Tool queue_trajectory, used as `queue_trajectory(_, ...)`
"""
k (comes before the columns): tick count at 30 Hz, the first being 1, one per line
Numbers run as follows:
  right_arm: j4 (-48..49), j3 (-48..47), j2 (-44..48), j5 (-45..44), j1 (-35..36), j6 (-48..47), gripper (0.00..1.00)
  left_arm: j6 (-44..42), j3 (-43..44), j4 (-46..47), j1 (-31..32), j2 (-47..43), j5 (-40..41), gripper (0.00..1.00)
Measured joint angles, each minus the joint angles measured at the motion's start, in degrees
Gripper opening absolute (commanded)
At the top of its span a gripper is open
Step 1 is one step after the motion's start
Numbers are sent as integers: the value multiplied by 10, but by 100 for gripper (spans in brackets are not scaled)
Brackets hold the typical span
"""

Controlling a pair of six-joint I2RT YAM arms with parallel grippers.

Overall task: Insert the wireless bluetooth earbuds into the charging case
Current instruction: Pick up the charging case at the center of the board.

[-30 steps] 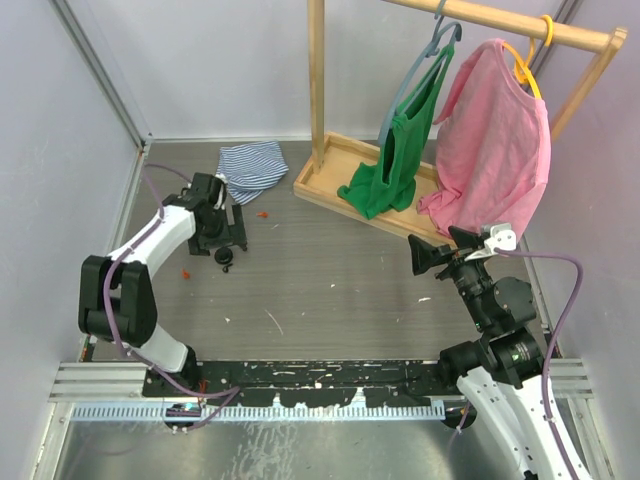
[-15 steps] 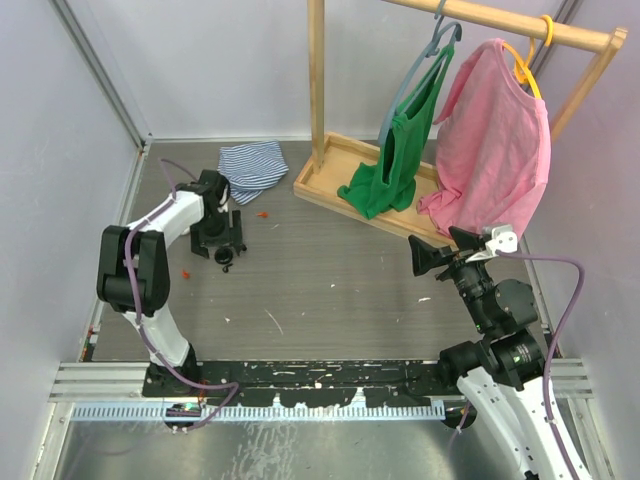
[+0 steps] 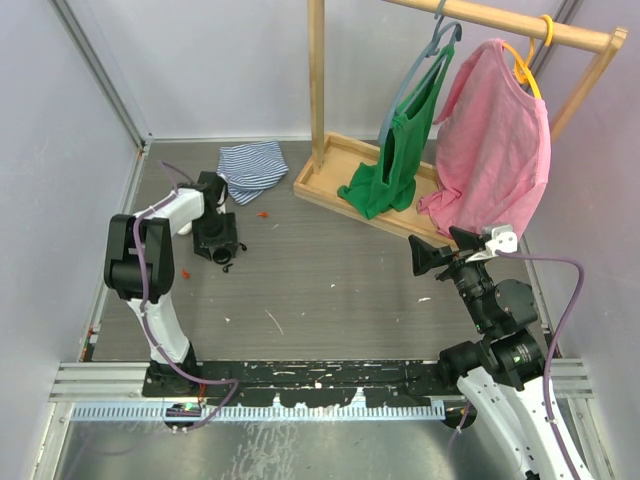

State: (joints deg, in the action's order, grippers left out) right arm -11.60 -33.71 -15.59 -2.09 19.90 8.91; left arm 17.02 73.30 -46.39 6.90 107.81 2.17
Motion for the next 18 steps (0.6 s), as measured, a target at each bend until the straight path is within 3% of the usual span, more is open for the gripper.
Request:
queue_trajectory(14, 0, 2, 5, 2, 0, 0, 100, 19, -14, 22, -7, -4, -16, 46)
queue_trajectory(18, 1, 3, 3, 11, 0, 3, 100, 34, -49, 47, -8, -32, -29, 46)
